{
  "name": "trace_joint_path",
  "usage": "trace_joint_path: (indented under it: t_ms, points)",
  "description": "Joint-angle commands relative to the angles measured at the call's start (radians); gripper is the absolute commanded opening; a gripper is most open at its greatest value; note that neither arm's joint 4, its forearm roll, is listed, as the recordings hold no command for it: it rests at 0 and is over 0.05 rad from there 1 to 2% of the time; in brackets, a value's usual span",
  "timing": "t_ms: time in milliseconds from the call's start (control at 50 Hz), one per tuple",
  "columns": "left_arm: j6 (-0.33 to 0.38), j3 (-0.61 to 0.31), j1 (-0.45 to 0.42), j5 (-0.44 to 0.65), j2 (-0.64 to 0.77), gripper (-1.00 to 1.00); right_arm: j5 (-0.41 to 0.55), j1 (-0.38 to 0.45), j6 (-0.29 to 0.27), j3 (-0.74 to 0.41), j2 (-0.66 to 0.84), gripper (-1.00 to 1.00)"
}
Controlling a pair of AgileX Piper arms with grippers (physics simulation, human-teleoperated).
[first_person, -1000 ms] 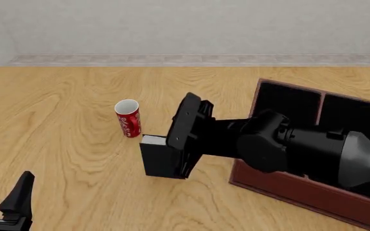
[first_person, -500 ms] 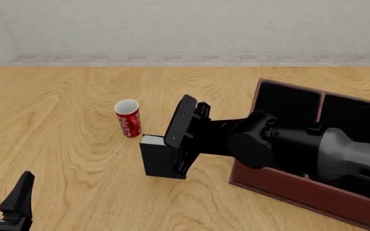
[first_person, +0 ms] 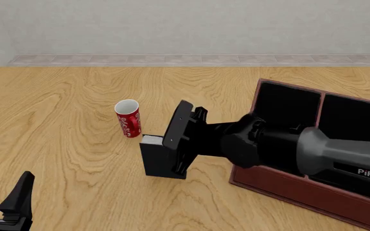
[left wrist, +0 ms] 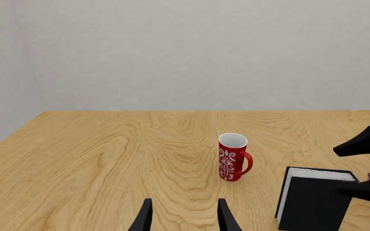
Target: Pick up the book and place it in the left compartment of the caddy.
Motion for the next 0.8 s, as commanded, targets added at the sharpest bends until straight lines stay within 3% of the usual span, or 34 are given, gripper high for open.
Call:
trace_joint_path:
  t_ms: [20, 800]
  points:
    - [0.000, 0.001, 0.000, -0.002, 0.001, 1.00, -0.018, -0.004, -0.001, -0.006, 0.041, 1.00]
    - [0.000, 0.001, 0.000, -0.002, 0.001, 1.00, -0.055, -0.015, 0.009, -0.033, 0.153, 1.00]
